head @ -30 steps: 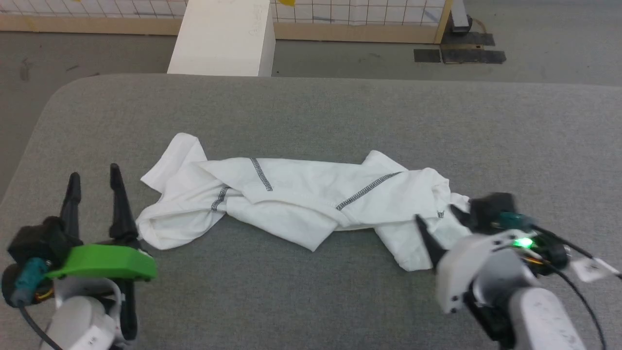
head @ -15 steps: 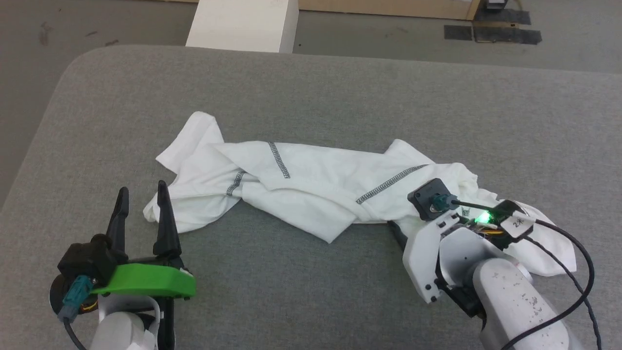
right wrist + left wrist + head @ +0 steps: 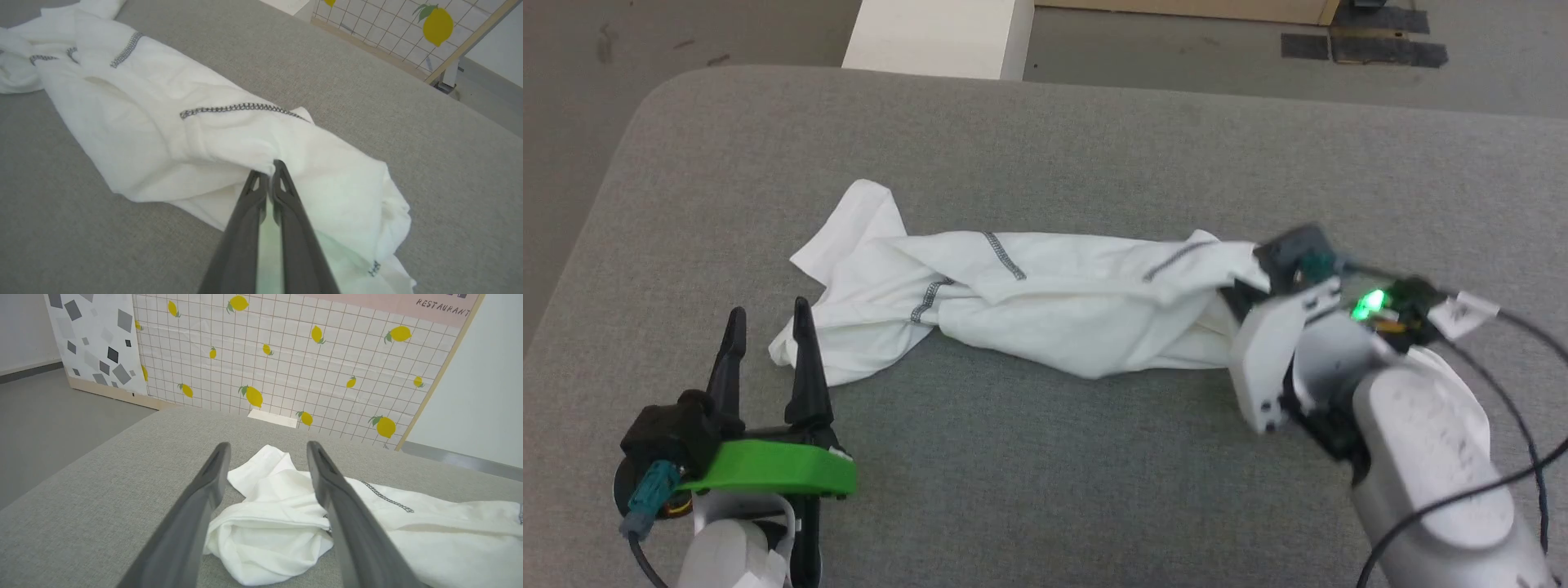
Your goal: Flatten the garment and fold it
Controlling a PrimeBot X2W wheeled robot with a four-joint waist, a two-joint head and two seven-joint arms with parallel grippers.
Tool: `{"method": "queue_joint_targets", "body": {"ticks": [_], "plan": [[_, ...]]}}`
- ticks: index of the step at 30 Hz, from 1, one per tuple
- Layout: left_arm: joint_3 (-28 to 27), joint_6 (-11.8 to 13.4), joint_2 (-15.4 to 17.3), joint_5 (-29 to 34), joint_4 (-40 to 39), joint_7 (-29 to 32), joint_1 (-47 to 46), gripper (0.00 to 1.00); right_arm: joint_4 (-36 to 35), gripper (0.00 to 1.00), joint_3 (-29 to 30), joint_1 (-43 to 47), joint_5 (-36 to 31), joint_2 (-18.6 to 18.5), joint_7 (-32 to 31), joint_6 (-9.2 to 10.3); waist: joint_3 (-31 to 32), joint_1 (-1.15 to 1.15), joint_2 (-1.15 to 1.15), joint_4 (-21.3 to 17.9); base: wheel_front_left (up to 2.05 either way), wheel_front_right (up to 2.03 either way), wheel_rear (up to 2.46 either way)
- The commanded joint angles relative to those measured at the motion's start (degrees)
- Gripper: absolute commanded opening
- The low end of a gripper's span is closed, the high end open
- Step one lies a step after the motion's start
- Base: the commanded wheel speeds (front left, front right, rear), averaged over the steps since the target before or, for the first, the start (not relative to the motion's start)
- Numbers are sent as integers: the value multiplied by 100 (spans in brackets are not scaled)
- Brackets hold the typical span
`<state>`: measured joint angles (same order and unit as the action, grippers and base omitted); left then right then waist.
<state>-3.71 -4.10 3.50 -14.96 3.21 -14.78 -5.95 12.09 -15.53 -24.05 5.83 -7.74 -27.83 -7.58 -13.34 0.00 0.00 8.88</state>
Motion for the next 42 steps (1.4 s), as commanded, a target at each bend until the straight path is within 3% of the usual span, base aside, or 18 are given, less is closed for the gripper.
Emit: {"method": "queue_joint_targets", "body": {"ticks": [1,13,14,15,19,25,32,42], "plan": [[4,-53,-38,64,-12,-21,-137,100,34,0,110,-351,37,63,-39,9,-106,0,0,47,0,0,0],[547,-175,-61,-253,134,-21,-586,100,1992,0,1160,-2382,-614,363,-16,9,-809,0,0,676,0,0,0],[576,-175,-61,-277,153,-21,-605,100,2154,82,1222,-2450,-707,379,6,9,-835,0,0,702,0,0,0],[608,-174,-61,-299,163,-21,-625,100,2343,100,1275,-2521,-818,395,31,9,-864,0,0,731,0,0,0],[665,-150,-61,-342,230,-21,-638,100,2831,100,1353,-2670,-942,437,179,9,-825,0,0,750,0,0,0],[586,-157,-61,-229,291,-21,-530,100,2676,100,1808,-2539,-573,468,1269,9,-444,0,0,533,0,0,0],[449,-183,-62,-45,275,-21,-307,100,1660,100,2013,-1351,-28,483,2143,9,70,0,0,60,0,0,0],[429,-170,-62,-25,310,-22,7,100,132,100,2273,962,691,485,1975,9,452,0,0,-406,0,0,0]]}}
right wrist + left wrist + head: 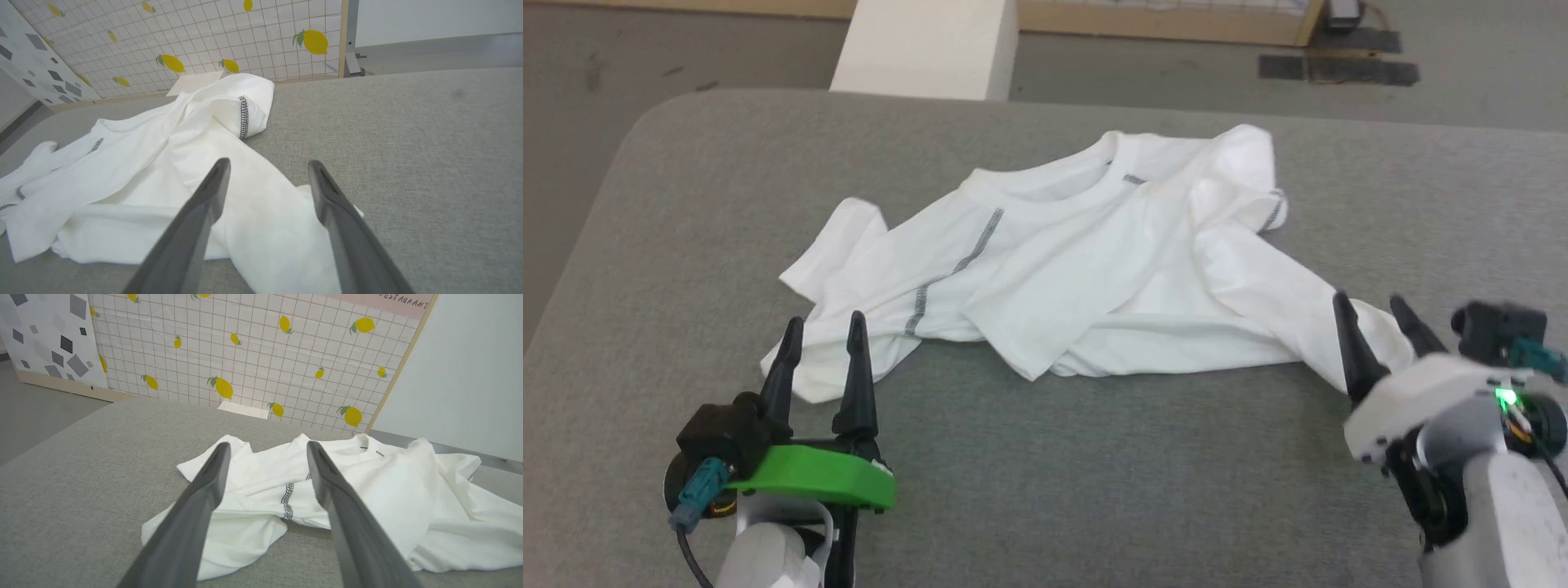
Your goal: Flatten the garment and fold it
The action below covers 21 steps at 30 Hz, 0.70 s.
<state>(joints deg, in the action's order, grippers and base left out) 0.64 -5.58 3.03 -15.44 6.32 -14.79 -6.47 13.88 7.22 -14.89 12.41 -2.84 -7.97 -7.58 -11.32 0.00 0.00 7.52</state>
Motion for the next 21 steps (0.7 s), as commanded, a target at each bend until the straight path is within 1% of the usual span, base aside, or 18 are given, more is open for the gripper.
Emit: {"method": "queue_joint_targets", "body": {"ticks": [1,5,9,10,12,15,18,21], "plan": [[2,-22,-15,16,4,-20,75,100,-124,100,7,172,63,-5,-55,9,264,0,0,-288,0,0,0],[31,-15,-15,-7,10,-20,113,100,-425,100,-126,437,36,-5,-405,9,283,0,0,-346,0,0,0],[66,-12,-15,-36,14,-20,121,100,-505,100,-521,197,-198,-4,-1162,9,239,0,0,-363,0,0,0],[78,-14,-15,-43,11,-20,112,100,-439,100,-633,50,-289,-4,-1451,9,206,0,0,-359,0,0,0],[107,-20,-15,-51,0,-20,77,100,-210,100,-847,-265,-583,-4,-2064,9,132,0,0,-328,0,0,0],[148,-36,-15,-59,-8,-20,2,100,239,100,-1179,-848,-996,-4,-2635,9,-5,0,0,-239,0,0,0],[180,-54,-15,-67,17,-20,-65,100,856,100,-1472,-1260,-1246,-9,-2993,9,-115,0,0,-128,0,0,0],[193,-62,-15,-92,48,-20,-115,100,1387,100,-1654,-1452,-1295,-15,-3201,9,-196,0,0,-28,0,0,0]]}}
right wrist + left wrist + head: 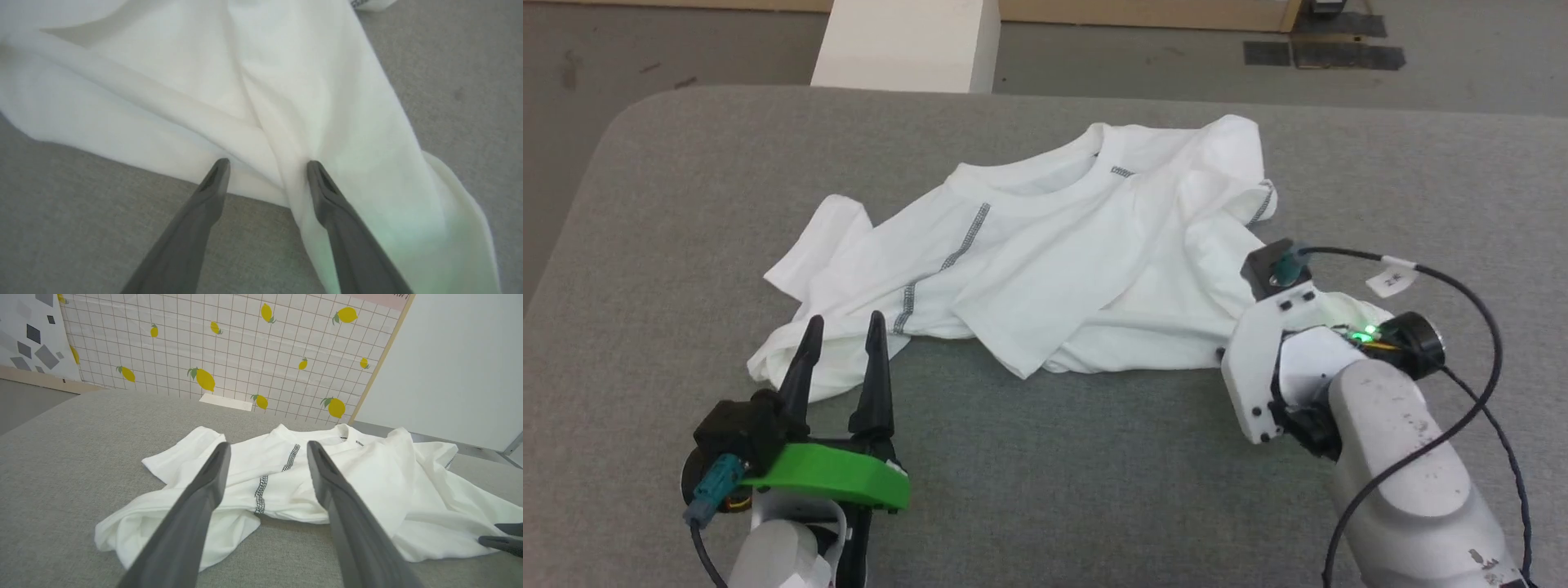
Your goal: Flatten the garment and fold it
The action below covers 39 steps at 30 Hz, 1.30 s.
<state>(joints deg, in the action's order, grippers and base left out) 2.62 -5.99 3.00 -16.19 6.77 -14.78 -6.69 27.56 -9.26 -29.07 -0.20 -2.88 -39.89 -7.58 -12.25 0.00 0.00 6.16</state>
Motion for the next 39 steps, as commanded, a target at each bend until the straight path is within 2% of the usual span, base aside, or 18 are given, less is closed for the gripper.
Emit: {"method": "queue_joint_targets", "body": {"ticks": [1,4,5,6,7,8,11,15,18,20,24,28,31,33,34,35,37,39], "plan": [[-12,-20,-13,-30,8,-22,-97,100,190,100,-95,-69,-38,-18,-64,9,-117,0,0,129,0,0,0],[-35,-19,-13,-44,18,-22,-81,100,473,100,-233,-102,64,-34,-62,9,-125,0,0,153,0,0,0],[-49,-18,-13,-44,22,-22,-69,100,554,87,-263,-91,149,-50,-68,9,-118,0,0,148,0,0,0],[-60,-17,-13,-43,25,-22,-58,100,590,27,-298,-83,228,-73,-44,9,-105,0,0,139,0,0,0],[-69,-15,-13,-42,30,-22,-43,100,588,1,-346,-67,320,-107,19,9,-83,0,0,130,0,0,0],[-78,-11,-13,-41,39,-22,-24,100,574,0,-415,-18,466,-166,35,9,-58,0,0,119,0,0,0],[-97,-1,-13,-37,59,-22,9,100,238,0,-608,209,969,-452,10,9,42,0,0,54,0,0,0],[-123,14,-13,-23,64,-22,77,100,-689,0,-546,845,1641,-981,-305,9,192,0,0,-78,0,0,0],[-125,23,-13,-33,69,-22,145,100,-1562,0,-144,1642,2030,-1283,-808,9,297,0,0,-175,0,0,0],[-108,26,-13,-37,69,-22,174,100,-2082,0,214,2239,2158,-1344,-1221,9,338,0,0,-216,0,0,0],[-91,26,-13,-36,73,-22,199,100,-2903,0,982,3400,2237,-1117,-2111,9,382,0,0,-254,0,0,0],[-100,15,-13,-17,90,-22,214,100,-3419,0,1417,4192,2310,-719,-2762,9,430,0,0,-281,0,0,0],[-127,8,-13,-4,106,-22,246,100,-3706,0,1472,4496,2395,-496,-3042,9,461,0,0,-314,0,0,0],[-146,4,-13,4,119,-22,276,100,-3932,0,1537,4522,2409,-436,-2898,9,482,0,0,-340,0,0,0],[-159,1,-13,11,127,-22,290,100,-4037,74,1609,4479,2464,-381,-2706,9,494,0,0,-359,0,0,0],[-163,-3,-13,17,139,-22,301,100,-4120,100,1682,4433,2498,-337,-2538,9,502,0,0,-369,0,0,0],[-152,-18,-11,50,180,-22,300,100,-4330,100,1867,4243,2674,-231,-2013,9,510,0,0,-394,0,0,0],[-42,-53,60,97,290,-4,143,100,-4490,100,2240,3903,2684,-172,-1142,9,478,0,0,-415,0,0,0]]}}
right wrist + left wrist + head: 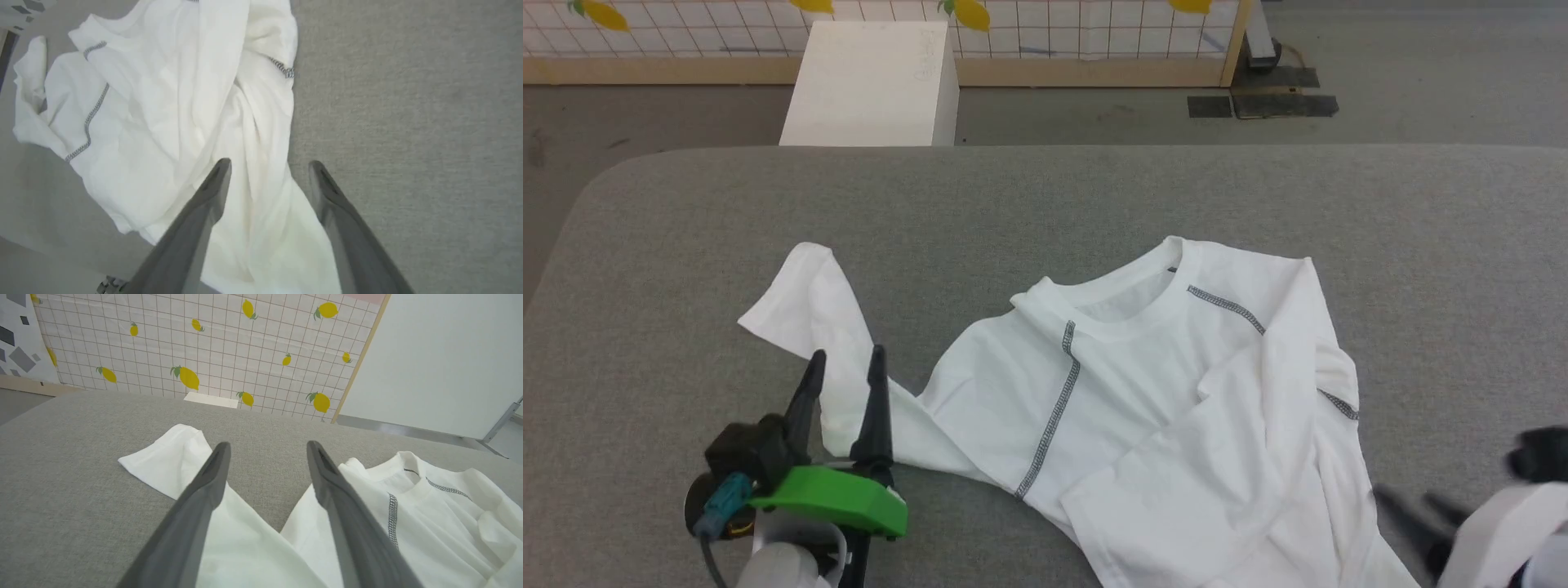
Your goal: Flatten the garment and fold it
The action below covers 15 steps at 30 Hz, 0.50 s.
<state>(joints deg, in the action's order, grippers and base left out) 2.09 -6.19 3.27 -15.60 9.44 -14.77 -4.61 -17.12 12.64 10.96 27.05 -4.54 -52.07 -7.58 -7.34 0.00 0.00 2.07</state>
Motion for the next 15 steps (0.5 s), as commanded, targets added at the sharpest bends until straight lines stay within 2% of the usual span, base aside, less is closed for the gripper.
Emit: {"method": "queue_joint_targets", "body": {"ticks": [1,4,8,13,15], "plan": [[59,-44,79,49,51,56,-164,100,-40,100,161,-201,-147,-14,341,9,-24,0,0,-11,0,0,0],[319,-84,272,19,162,663,-672,100,58,100,566,-528,-335,53,1103,9,-106,0,0,-18,0,0,0],[734,-115,475,-156,413,1803,-1541,100,352,100,848,-809,-518,122,1548,9,-220,0,0,-37,0,0,0],[1406,-126,631,-439,1135,3913,-2513,100,686,100,638,-935,-493,158,1721,9,-416,0,0,-153,0,0,0],[1682,-127,714,-552,1357,4542,-2816,100,767,100,548,-991,-465,162,1780,9,-515,0,0,-234,0,0,0]]}}
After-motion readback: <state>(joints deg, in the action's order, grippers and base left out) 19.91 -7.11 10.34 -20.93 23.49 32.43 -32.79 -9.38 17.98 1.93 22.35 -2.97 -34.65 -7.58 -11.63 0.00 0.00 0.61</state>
